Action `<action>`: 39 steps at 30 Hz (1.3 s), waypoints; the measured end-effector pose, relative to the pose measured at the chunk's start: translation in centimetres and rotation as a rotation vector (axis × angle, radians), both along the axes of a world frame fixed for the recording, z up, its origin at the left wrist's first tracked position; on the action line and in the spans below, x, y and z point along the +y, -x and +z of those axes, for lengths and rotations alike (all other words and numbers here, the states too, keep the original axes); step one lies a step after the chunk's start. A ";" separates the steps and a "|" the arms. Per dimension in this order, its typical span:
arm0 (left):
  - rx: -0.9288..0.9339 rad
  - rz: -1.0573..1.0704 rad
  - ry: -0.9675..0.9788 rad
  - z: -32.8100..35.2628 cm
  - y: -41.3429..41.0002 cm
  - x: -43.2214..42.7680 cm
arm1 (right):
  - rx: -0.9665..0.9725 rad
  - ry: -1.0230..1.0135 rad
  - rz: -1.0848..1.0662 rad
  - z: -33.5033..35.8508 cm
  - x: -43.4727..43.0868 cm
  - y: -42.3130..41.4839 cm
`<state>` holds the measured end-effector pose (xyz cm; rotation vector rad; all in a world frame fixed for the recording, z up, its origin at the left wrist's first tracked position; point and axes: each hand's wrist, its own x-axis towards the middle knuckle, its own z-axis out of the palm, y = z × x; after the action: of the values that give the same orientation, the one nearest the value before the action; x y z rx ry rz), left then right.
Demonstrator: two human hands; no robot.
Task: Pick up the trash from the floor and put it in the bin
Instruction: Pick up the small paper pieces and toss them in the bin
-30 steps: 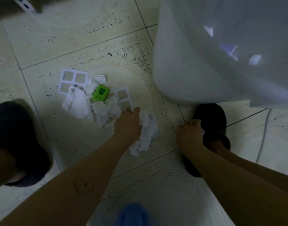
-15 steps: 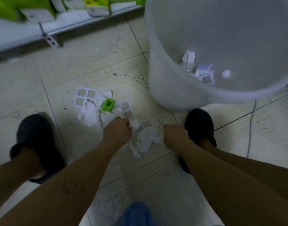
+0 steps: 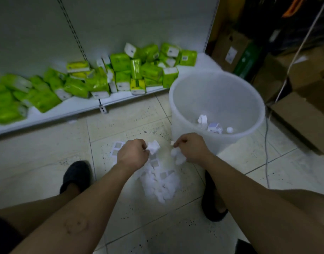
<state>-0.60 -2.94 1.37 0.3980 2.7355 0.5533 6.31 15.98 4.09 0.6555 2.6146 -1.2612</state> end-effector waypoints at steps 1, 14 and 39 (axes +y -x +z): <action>0.026 0.006 -0.013 1.2 0.0 0.0 | 0.036 0.040 -0.025 1.2 0.1 -0.2; 0.203 -0.041 -0.199 10.8 1.0 7.4 | 0.346 0.069 -0.194 10.3 8.0 -0.6; 0.078 -0.102 -0.040 5.8 3.5 10.7 | -0.037 -0.115 0.068 5.9 10.6 1.0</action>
<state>-4.14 7.78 7.19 0.5763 2.7631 0.5774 5.33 26.61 10.02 0.5969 2.6704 -1.0764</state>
